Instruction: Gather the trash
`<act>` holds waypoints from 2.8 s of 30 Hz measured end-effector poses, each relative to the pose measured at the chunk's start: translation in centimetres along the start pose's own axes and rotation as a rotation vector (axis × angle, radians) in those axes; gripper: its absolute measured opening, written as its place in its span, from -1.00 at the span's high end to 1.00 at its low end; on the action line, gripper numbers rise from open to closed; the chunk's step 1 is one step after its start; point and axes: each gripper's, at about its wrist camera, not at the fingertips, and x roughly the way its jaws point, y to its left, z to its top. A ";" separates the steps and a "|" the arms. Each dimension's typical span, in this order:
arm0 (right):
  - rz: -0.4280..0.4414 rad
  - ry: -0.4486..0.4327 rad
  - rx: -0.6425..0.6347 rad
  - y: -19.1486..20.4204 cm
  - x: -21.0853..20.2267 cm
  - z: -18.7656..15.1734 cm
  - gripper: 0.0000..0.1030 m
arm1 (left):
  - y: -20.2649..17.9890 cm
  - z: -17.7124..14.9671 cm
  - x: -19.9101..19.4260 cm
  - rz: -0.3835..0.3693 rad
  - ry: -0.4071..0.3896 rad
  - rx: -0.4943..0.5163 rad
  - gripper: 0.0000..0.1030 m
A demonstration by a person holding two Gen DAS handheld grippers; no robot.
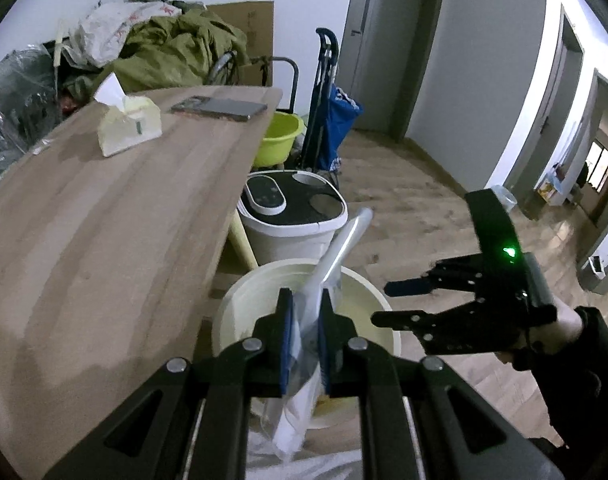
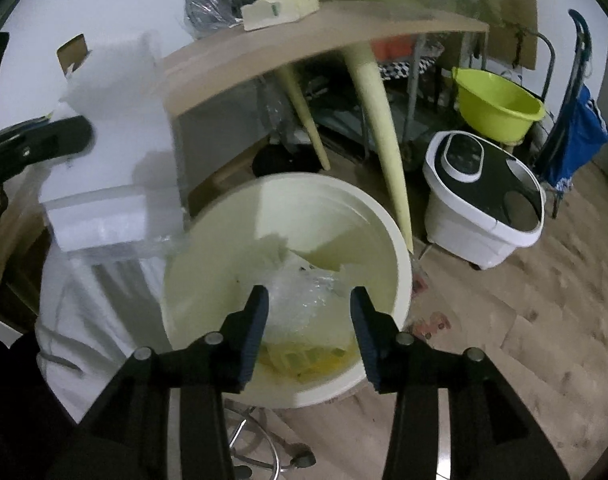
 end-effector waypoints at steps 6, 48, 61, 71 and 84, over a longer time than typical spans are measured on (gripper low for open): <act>-0.025 -0.001 0.047 -1.6 -0.6 -1.3 0.22 | -0.8 0.5 3.1 -0.031 0.036 0.018 0.79; -0.075 -0.001 0.013 -0.2 -0.1 0.0 0.20 | -0.8 -0.7 3.1 0.133 0.083 -0.042 -0.17; -0.062 -0.075 -0.107 4.6 -2.4 3.3 -0.08 | 2.2 -2.8 -4.2 0.261 -0.051 -0.141 -0.17; -0.033 -0.179 -0.214 9.0 -5.8 5.3 -0.26 | 3.8 -4.5 -10.9 0.397 -0.221 -0.231 -0.29; 0.011 -0.313 -0.292 12.7 -10.8 9.1 -0.56 | 3.5 -5.6 -18.7 0.525 -0.384 -0.273 -0.43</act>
